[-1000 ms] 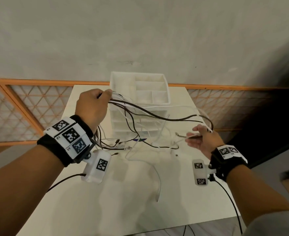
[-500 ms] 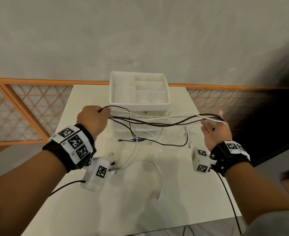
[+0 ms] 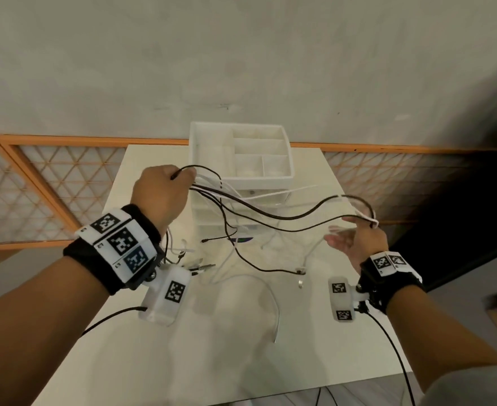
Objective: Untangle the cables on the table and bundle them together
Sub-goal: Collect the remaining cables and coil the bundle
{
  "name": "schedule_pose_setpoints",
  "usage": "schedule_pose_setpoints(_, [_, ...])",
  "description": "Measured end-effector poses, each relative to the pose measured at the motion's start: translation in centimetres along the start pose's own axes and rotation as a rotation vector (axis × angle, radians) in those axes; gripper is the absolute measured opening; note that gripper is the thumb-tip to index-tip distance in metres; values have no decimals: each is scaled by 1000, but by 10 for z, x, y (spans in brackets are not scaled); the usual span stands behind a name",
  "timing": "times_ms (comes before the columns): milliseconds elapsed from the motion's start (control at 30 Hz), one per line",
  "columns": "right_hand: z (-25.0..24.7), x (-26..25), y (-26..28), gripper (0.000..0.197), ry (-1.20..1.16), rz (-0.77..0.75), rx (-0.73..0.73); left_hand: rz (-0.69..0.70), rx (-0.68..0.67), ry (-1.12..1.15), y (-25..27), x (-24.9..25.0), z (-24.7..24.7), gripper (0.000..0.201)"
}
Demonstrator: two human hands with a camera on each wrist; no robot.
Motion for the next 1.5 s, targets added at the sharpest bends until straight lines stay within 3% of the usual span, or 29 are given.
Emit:
schedule_pose_setpoints(100, [16, -24, -2, 29, -361, -70, -86, 6, -33, -85, 8, -4, 12, 44])
schedule_pose_setpoints(200, [7, -44, -15, 22, -453, -103, 3, -8, -3, -146, 15, -6, 12, 47])
schedule_pose_setpoints(267, [-8, -56, -23, 32, -282, -159, 92, -35, 58, -106, 15, -7, -1, 49])
schedule_pose_setpoints(333, [-23, -67, -19, 60, 156, -269, 178, -34, 124, -35, 8, -5, -18, 50])
schedule_pose_setpoints(400, [-24, -72, -8, 52, 697, -406, 197, -17, 179, 40, 2, 1, -33, 48])
schedule_pose_setpoints(467, [-15, -54, -1, 46, 929, -439, 98, 15, 203, 111, 1, 11, -39, 53])
schedule_pose_setpoints(533, [-6, -30, 1, 52, 992, -385, -10, 67, 184, 126, 3, 21, -32, 55])
schedule_pose_setpoints(600, [0, -18, 3, 48, 1010, -367, -30, 98, 150, 108, 8, 27, -20, 55])
schedule_pose_setpoints(667, [4, -14, 3, 43, 981, -409, -12, 88, 103, 127, 11, 27, -11, 56])
schedule_pose_setpoints(733, [15, -10, 6, 34, 993, -478, -82, 49, 60, 187, 12, 27, -6, 53])
schedule_pose_setpoints(767, [20, 0, 4, 37, 1067, -480, -154, 26, 33, 243, 12, 29, -5, 51])
schedule_pose_setpoints(833, [17, 33, -1, 62, 1295, -334, -292, -2, -28, 370, 12, 37, -4, 41])
schedule_pose_setpoints(900, [14, 38, 2, 73, 1354, -285, -307, -5, -89, 451, 13, 50, -5, 33])
schedule_pose_setpoints(1033, [67, -38, 47, 56, 985, -603, -293, 33, -229, 429, 17, 69, 4, 31])
schedule_pose_setpoints(1100, [104, -81, 91, 51, 737, -721, -406, 70, -315, 375, 24, 79, 13, 35])
schedule_pose_setpoints(1167, [140, -110, 137, 45, 578, -758, -609, 106, -390, 320, 33, 86, 23, 44])
schedule_pose_setpoints(1233, [170, -107, 165, 30, 676, -752, -770, 164, -420, 305, 39, 94, 26, 49])
schedule_pose_setpoints(1300, [184, -80, 168, 5, 935, -808, -805, 203, -373, 347, 37, 102, 16, 45])
schedule_pose_setpoints(1367, [177, -41, 140, 14, 1172, -795, -741, 206, -285, 413, 30, 106, -3, 41])
schedule_pose_setpoints(1500, [112, 21, 46, 31, 1537, -488, -541, 215, -159, 416, 20, 102, -33, 49])
Point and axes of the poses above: each hand's wrist, its own y-axis away from the middle knuckle, its own z-axis out of the palm, x = y × z, the point moved 10 cm from there along -y, towards the middle knuckle, and after that the axes turned 2 degrees about -z, right-handed, at the moved point
